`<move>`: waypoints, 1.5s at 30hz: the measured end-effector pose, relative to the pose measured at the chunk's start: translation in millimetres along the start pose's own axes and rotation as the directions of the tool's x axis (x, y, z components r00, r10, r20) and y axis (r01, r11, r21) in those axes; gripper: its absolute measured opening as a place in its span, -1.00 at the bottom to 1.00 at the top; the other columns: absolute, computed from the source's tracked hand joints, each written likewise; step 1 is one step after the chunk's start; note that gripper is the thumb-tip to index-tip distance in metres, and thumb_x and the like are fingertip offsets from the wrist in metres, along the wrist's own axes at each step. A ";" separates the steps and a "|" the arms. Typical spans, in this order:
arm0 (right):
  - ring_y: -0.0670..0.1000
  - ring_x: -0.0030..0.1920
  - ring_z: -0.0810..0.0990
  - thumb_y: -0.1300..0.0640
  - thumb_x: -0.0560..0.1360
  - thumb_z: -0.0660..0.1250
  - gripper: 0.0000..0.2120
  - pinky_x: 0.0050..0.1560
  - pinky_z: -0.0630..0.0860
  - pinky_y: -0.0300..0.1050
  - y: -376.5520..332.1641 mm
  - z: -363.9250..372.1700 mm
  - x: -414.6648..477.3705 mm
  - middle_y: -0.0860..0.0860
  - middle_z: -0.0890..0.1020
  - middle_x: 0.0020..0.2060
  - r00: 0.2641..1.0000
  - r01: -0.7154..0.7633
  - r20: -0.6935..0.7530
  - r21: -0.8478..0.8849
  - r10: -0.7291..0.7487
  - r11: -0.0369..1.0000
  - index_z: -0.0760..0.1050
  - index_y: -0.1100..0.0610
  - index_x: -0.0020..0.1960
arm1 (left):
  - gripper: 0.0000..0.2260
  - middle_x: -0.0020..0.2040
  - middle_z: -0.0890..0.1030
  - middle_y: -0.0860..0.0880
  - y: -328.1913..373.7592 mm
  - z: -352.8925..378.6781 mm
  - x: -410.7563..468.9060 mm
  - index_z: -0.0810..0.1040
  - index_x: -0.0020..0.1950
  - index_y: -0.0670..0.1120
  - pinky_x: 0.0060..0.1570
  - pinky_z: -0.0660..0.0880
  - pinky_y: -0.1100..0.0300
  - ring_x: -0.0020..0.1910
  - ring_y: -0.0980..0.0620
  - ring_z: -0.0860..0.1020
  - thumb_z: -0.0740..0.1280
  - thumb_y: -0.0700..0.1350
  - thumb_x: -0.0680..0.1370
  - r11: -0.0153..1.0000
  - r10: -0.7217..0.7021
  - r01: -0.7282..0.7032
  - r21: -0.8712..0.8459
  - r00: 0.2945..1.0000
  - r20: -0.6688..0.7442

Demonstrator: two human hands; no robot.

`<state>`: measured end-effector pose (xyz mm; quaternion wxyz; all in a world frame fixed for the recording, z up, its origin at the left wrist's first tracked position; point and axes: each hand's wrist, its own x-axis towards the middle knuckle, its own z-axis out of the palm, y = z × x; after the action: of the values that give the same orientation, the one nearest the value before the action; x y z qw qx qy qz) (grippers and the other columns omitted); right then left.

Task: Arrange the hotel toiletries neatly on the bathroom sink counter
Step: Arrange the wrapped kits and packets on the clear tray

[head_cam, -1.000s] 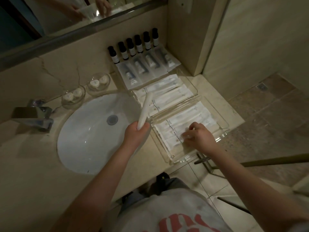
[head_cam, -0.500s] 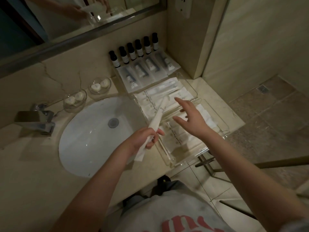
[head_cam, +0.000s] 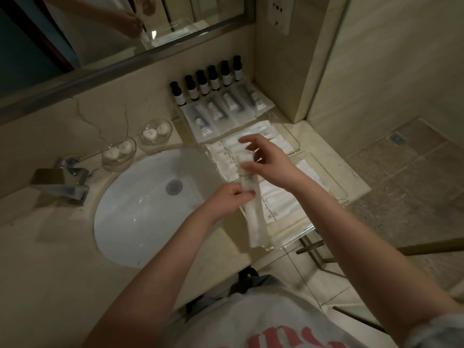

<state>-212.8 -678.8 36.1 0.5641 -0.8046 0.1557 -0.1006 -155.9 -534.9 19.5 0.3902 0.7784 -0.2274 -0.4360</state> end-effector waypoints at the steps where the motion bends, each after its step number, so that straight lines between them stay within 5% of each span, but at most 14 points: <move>1: -0.07 -0.17 0.49 0.21 0.47 0.36 -0.62 -0.10 0.50 -0.24 -1.2 0.8 -0.8 -0.04 0.49 -0.03 0.999 0.006 -0.047 0.031 -0.004 1.000 0.41 0.02 0.25 | -0.77 -0.41 0.49 0.06 1.9 1.0 1.5 0.48 -0.30 -0.11 -0.38 0.33 0.39 -0.44 0.26 0.42 0.31 -0.10 0.55 1.000 0.022 -0.021 0.006 0.996 -0.083; 4: -0.07 -0.07 0.52 0.16 0.53 0.28 -0.70 -0.02 0.47 -0.21 7.6 -2.5 -9.0 -0.02 0.54 0.02 0.986 -0.048 -0.154 0.090 0.062 0.995 0.41 0.05 0.25 | -0.79 -0.40 0.49 -0.01 7.5 -4.4 3.4 0.52 -0.29 -0.11 -0.43 0.36 0.41 -0.51 0.27 0.44 0.33 -0.11 0.54 0.982 0.044 -0.104 -0.161 0.940 -0.339; 6: -0.03 -0.01 0.55 0.16 0.55 0.25 -0.77 0.04 0.47 -0.18 19.1 -2.5 -17.0 0.01 0.58 0.02 0.990 -0.107 -0.087 0.044 0.110 0.993 0.46 0.09 0.20 | -0.77 -0.45 0.48 0.01 11.6 -8.8 3.1 0.49 -0.34 -0.06 -0.47 0.38 0.44 -0.58 0.28 0.43 0.35 -0.14 0.53 0.957 0.025 -0.151 -0.248 0.894 -0.448; 9: -0.08 -0.16 0.52 0.17 0.58 0.20 -0.86 -0.11 0.43 -0.23 32.2 6.6 -30.7 0.00 0.58 -0.13 0.990 -0.130 0.047 -0.061 0.132 0.990 0.52 0.14 0.04 | -0.76 -0.48 0.46 -0.01 15.0 -5.5 0.5 0.48 -0.37 -0.07 -0.41 0.42 0.39 -0.58 0.24 0.41 0.38 -0.16 0.51 0.932 0.023 -0.193 -0.306 0.876 -0.481; 12: -0.09 -0.32 0.42 0.17 0.59 0.16 -0.79 -0.29 0.35 -0.25 41.1 13.6 -40.2 -0.06 0.46 -0.30 0.984 -0.177 -0.014 -0.046 0.177 0.983 0.43 0.04 -0.20 | -0.82 -0.43 0.50 0.01 14.4 4.8 -3.1 0.52 -0.30 -0.08 -0.34 0.45 0.35 -0.50 0.23 0.45 0.38 -0.15 0.50 0.911 0.008 -0.186 -0.367 0.900 -0.436; 17: -0.01 -0.25 0.36 0.21 0.57 0.16 -0.78 -0.21 0.27 -0.15 58.6 -4.6 -56.1 0.01 0.40 -0.29 0.969 -0.246 -0.018 -0.180 0.247 0.952 0.37 0.14 -0.26 | -0.88 -0.32 0.53 0.06 19.3 -4.9 -4.6 0.51 -0.17 -0.06 -0.48 0.39 0.46 -0.45 0.27 0.50 0.33 -0.26 0.52 0.837 -0.037 -0.249 -0.488 0.863 -0.503; 22: 0.11 -0.13 0.46 0.13 0.55 0.23 -0.82 -0.05 0.36 0.01 79.9 -39.7 -66.1 0.05 0.51 -0.24 0.965 -0.261 -0.116 -0.469 0.234 0.844 0.51 0.14 -0.19 | -0.92 -0.26 0.57 -0.09 1.1 3.0 1.4 0.53 -0.19 -0.17 -0.49 0.43 0.41 -0.40 0.10 0.52 0.35 -0.31 0.49 0.964 -0.002 -0.088 -0.250 0.940 -0.342; 27: 0.12 0.01 0.46 -0.04 0.51 0.27 -0.74 0.14 0.33 0.03 90.1 -73.1 -71.9 0.06 0.58 -0.11 0.969 -0.233 -0.131 -0.763 0.209 0.603 0.61 0.14 -0.10 | -0.91 -0.19 0.59 -0.08 -23.6 38.3 13.6 0.58 -0.17 -0.20 -0.07 0.54 0.14 -0.20 0.03 0.54 0.41 -0.18 0.47 0.979 -0.002 0.032 0.201 0.989 -0.148; 34: 0.16 0.12 0.43 -0.03 0.43 0.31 -0.75 0.31 0.25 0.14 104.1 -81.6 -70.5 0.08 0.55 -0.01 0.965 -0.129 -0.023 -0.907 0.261 0.400 0.62 0.11 -0.03 | -0.81 -0.21 0.63 0.05 -32.0 77.0 19.1 0.50 -0.32 0.00 -0.09 0.60 0.03 -0.20 0.01 0.59 0.32 0.00 0.48 0.777 -0.063 0.077 0.624 0.997 -0.045; 37: 0.16 0.11 0.42 0.00 0.43 0.29 -0.75 0.31 0.25 0.15 111.9 -76.2 -73.0 0.10 0.54 -0.02 0.964 -0.138 -0.042 -0.923 0.261 0.360 0.60 0.15 -0.04 | -0.85 -0.11 0.60 -0.01 -33.1 81.8 18.1 0.55 -0.18 -0.02 -0.07 0.57 0.03 -0.10 -0.05 0.55 0.30 0.03 0.49 0.663 -0.001 0.048 0.747 0.998 -0.063; 41: 0.20 0.12 0.45 0.06 0.39 0.36 -0.72 0.26 0.29 0.17 118.6 -64.3 -76.4 0.16 0.55 0.03 0.976 -0.189 -0.128 -0.901 0.177 0.390 0.53 0.20 0.03 | -0.71 0.10 0.51 -0.08 -36.9 84.5 18.9 0.45 0.14 -0.10 0.09 0.44 0.03 0.12 -0.10 0.47 0.30 0.03 0.52 0.548 0.113 -0.044 0.835 0.993 -0.022; 45: 0.18 0.39 0.32 0.01 0.48 0.29 -0.53 0.41 0.17 0.19 115.0 -46.0 -80.2 0.14 0.40 0.36 0.986 -0.148 -0.090 -0.850 0.138 0.506 0.36 0.12 0.35 | -0.54 0.34 0.35 -0.10 -42.4 81.9 15.2 0.29 0.34 -0.09 0.24 0.34 0.03 0.31 -0.09 0.32 0.24 0.12 0.53 0.436 0.253 -0.096 0.895 0.967 -0.020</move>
<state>-318.8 -726.1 -55.0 0.1024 -0.9613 0.2536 0.0316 -217.6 -553.9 -48.1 -0.0136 0.8697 -0.4699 -0.1504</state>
